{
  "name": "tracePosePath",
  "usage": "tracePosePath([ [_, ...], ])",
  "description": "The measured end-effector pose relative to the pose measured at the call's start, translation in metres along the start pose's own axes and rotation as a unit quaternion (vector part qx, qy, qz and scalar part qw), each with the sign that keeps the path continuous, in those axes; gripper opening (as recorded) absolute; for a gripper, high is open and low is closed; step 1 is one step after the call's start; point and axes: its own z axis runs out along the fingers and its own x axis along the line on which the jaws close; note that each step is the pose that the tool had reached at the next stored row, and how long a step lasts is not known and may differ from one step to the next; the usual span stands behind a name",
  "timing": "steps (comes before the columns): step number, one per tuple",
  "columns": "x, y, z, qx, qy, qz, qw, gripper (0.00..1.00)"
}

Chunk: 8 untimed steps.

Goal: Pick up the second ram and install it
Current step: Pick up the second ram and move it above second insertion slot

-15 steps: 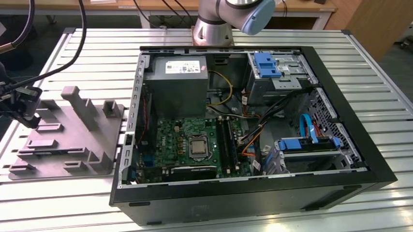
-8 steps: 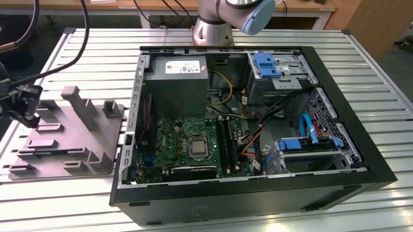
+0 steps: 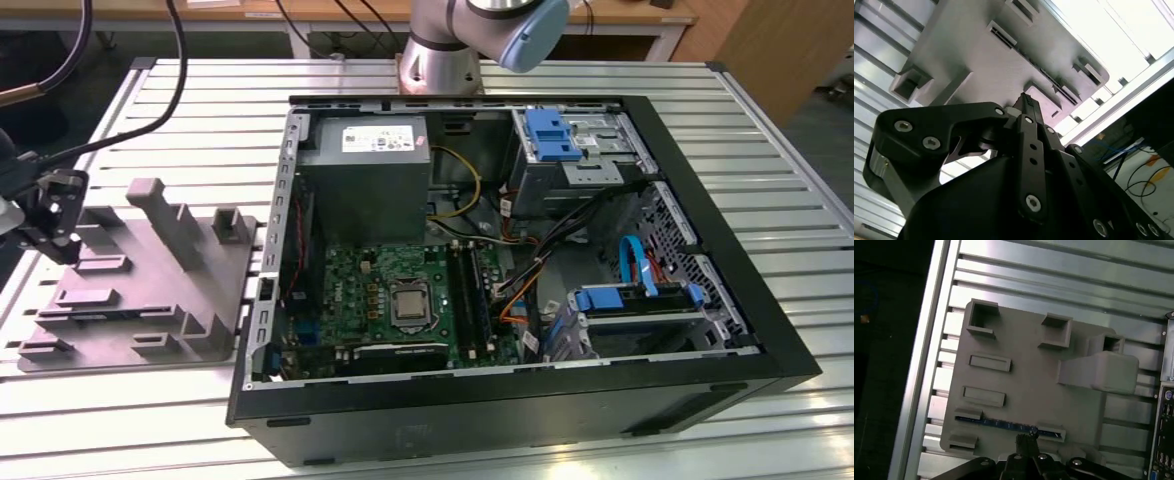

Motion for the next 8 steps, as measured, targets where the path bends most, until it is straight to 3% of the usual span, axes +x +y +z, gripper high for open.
tracePosePath([
  [4,0.0,0.0,0.0002,-0.0017,0.0016,-0.036,0.9993,0.1],
  [8,0.0,0.0,0.0004,-0.0035,0.0033,-0.073,0.9973,0.1],
])
